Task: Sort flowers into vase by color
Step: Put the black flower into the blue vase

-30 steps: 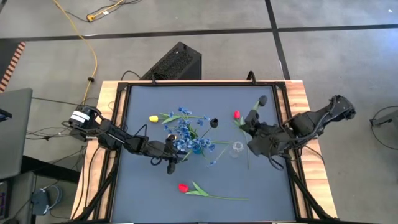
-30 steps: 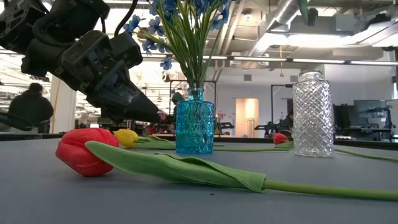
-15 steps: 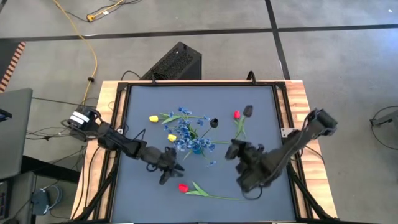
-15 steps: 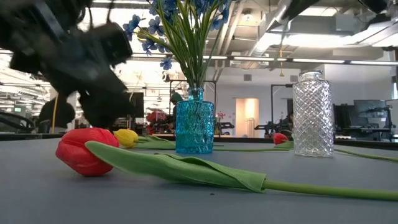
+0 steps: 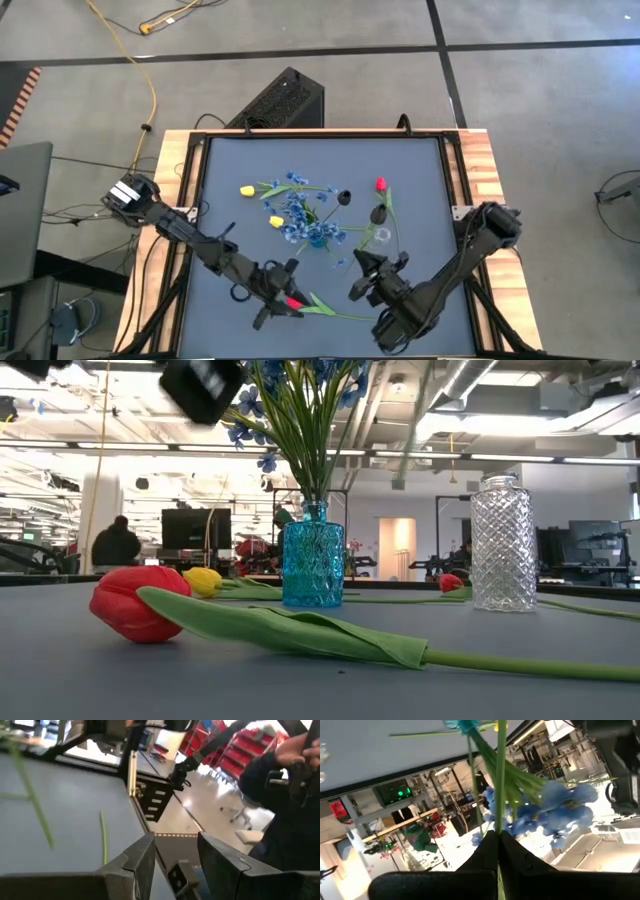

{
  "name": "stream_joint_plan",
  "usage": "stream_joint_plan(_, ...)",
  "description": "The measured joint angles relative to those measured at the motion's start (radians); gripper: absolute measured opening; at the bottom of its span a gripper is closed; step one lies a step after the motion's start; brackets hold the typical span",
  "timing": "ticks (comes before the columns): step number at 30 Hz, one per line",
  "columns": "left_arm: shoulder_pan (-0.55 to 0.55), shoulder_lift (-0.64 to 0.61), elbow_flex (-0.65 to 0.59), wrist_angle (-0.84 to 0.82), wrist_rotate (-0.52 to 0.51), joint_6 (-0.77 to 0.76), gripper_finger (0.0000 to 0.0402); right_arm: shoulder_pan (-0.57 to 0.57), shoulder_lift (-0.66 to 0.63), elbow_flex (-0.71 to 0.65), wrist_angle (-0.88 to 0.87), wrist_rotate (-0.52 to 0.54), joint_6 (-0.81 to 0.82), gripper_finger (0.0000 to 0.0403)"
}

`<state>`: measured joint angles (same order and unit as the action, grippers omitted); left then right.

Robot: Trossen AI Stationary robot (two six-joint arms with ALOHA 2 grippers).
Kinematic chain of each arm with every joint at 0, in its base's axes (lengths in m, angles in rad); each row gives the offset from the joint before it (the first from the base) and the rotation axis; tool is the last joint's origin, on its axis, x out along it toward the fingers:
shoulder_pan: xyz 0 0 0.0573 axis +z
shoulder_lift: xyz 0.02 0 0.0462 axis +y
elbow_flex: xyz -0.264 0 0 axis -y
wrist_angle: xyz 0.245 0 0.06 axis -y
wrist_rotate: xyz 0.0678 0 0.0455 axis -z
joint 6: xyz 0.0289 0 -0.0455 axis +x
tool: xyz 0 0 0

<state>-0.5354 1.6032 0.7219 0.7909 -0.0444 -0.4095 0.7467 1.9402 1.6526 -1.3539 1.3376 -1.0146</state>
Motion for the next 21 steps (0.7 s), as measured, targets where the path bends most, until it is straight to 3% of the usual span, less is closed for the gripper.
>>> stream_joint_plan(6, 0.001, 0.000, 0.142, -0.226, -0.120, 0.110, 0.0137, 0.014, 0.030, 0.102, 0.005, -0.003, -0.042, 0.0025)
stream_joint_plan(10, 0.005, 0.000, 0.173, -0.275, -0.235, 0.097, 0.0137, 0.027, 0.029, 0.134, 0.041, -0.026, -0.098, 0.0025)
stream_joint_plan(21, 0.067, 0.000, 0.184, -0.239, -0.229, -0.013, 0.0137, 0.022, 0.029, 0.136, 0.383, -0.109, -0.352, 0.0025)
